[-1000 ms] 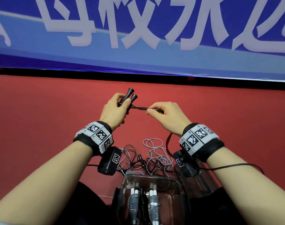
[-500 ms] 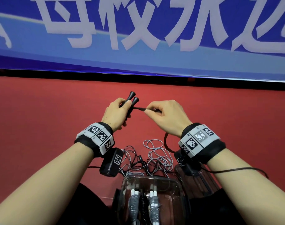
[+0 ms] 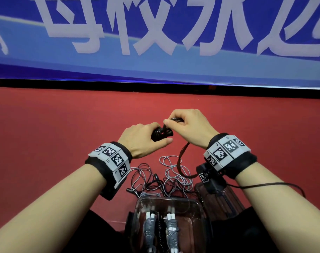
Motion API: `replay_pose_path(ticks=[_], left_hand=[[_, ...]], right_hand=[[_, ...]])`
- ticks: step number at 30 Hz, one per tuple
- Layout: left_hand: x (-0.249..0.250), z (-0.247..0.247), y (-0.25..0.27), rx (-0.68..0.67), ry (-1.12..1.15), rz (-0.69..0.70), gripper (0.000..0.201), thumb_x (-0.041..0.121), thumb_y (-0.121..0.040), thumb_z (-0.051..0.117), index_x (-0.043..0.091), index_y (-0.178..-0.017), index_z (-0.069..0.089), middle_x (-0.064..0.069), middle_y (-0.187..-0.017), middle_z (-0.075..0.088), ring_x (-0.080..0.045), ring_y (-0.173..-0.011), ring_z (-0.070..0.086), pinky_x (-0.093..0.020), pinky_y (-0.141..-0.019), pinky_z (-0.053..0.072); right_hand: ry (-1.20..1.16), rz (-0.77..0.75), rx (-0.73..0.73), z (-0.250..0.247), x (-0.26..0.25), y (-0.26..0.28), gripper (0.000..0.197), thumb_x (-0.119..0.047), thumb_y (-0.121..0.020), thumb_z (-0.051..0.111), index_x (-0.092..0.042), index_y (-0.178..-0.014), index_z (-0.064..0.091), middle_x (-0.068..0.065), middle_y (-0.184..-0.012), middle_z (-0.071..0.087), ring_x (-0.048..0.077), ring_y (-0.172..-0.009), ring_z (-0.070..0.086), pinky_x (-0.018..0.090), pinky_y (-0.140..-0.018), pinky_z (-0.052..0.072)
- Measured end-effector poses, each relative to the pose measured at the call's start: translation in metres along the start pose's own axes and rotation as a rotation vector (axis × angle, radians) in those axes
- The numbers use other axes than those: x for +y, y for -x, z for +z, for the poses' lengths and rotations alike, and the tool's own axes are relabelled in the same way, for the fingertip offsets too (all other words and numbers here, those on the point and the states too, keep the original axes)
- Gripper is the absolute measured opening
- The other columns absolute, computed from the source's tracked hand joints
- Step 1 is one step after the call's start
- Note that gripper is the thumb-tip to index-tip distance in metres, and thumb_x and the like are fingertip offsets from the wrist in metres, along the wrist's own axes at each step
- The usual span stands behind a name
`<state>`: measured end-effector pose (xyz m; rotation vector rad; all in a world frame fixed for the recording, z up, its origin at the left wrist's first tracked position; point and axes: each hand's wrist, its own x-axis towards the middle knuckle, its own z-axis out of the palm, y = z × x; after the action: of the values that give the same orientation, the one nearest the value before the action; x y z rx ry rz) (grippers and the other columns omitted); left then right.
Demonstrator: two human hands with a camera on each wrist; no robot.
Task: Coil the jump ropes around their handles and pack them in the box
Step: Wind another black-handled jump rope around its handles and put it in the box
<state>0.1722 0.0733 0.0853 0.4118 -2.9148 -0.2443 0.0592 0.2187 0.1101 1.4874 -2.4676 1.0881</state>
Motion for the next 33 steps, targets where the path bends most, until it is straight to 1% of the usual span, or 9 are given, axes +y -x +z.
replay_pose_path(ticks=[5,9,12,14,17,21,24,27,33], left_hand=[[0.003,-0.003,0.003,0.032,0.043,0.086,0.048,0.072,-0.085,0.047,0.028,-0.093,0.064,0.005,-0.064,0.056,-0.021,-0.063,0.052,-0.031,-0.056,0.036],[0.006,-0.008,0.008,-0.041,0.354,0.18,0.034,0.056,-0.089,0.058,0.024,-0.082,0.067,-0.003,-0.06,0.057,-0.017,-0.054,0.049,-0.031,-0.053,0.034],[0.012,-0.011,0.011,-0.074,0.617,0.171,0.023,0.043,-0.092,0.062,0.022,-0.084,0.07,-0.007,-0.063,0.061,-0.012,-0.047,0.046,-0.025,-0.048,0.038],[0.016,-0.011,0.012,-0.093,0.734,0.155,0.021,0.037,-0.094,0.061,0.021,-0.083,0.069,-0.002,-0.06,0.06,-0.013,-0.044,0.047,-0.024,-0.043,0.04],[0.019,-0.01,0.011,-0.071,0.831,0.114,0.016,0.035,-0.096,0.059,0.019,-0.092,0.062,-0.002,-0.06,0.062,-0.019,-0.041,0.047,-0.025,-0.042,0.04],[0.018,-0.012,0.006,0.007,0.938,-0.006,0.016,0.031,-0.098,0.054,0.02,-0.108,0.05,-0.006,-0.065,0.064,-0.019,-0.039,0.046,-0.02,-0.037,0.034],[0.013,-0.015,0.004,0.05,0.993,-0.04,0.017,0.034,-0.1,0.049,0.032,-0.117,0.052,-0.007,-0.069,0.063,-0.02,-0.041,0.048,-0.02,-0.038,0.032],[0.009,-0.013,0.001,0.093,1.05,-0.068,0.017,0.032,-0.102,0.046,0.03,-0.113,0.059,-0.008,-0.07,0.06,-0.021,-0.041,0.046,-0.019,-0.037,0.032],[-0.001,-0.011,-0.004,0.197,1.038,-0.154,0.021,0.034,-0.102,0.046,0.022,-0.097,0.063,-0.006,-0.067,0.059,-0.021,-0.04,0.046,-0.018,-0.035,0.03]], right_hand=[[-0.253,0.036,-0.013,-0.002,0.002,-0.003,0.025,-0.038,-0.081,0.074,-0.019,-0.066,0.066,-0.008,-0.059,0.06,0.009,-0.059,0.053,0.029,-0.063,0.043],[-0.407,0.093,-0.021,-0.009,0.013,-0.004,0.028,-0.033,-0.081,0.076,-0.016,-0.062,0.063,-0.002,-0.057,0.048,0.01,-0.059,0.041,0.027,-0.061,0.034],[-0.454,0.169,-0.041,-0.01,0.019,-0.004,0.026,-0.028,-0.088,0.069,-0.014,-0.066,0.064,-0.014,-0.046,0.048,0.0,-0.044,0.039,0.011,-0.051,0.032],[-0.481,0.226,-0.08,-0.008,0.026,-0.003,0.03,-0.036,-0.089,0.066,-0.018,-0.065,0.064,-0.01,-0.044,0.041,0.004,-0.04,0.033,0.015,-0.043,0.028],[-0.543,0.319,-0.127,0.004,0.032,-0.002,0.033,-0.045,-0.087,0.065,-0.025,-0.062,0.067,0.001,-0.053,0.034,0.013,-0.043,0.025,0.023,-0.042,0.02],[-0.555,0.384,-0.093,0.02,0.03,-0.003,0.034,-0.017,-0.097,0.049,-0.023,-0.069,0.067,-0.009,-0.045,0.034,0.01,-0.042,0.022,0.022,-0.043,0.019],[-0.535,0.362,-0.13,0.026,0.021,-0.001,0.044,-0.036,-0.102,0.043,-0.019,-0.065,0.059,-0.011,-0.045,0.033,0.012,-0.045,0.023,0.024,-0.045,0.022],[-0.538,0.353,-0.196,0.029,0.012,0.001,0.047,-0.046,-0.102,0.036,-0.018,-0.072,0.058,-0.007,-0.05,0.032,0.011,-0.045,0.024,0.023,-0.045,0.023],[-0.519,0.32,-0.276,0.033,0.004,0.005,0.031,-0.028,-0.103,0.037,-0.019,-0.1,0.067,-0.009,-0.054,0.038,0.008,-0.046,0.03,0.02,-0.045,0.029]])
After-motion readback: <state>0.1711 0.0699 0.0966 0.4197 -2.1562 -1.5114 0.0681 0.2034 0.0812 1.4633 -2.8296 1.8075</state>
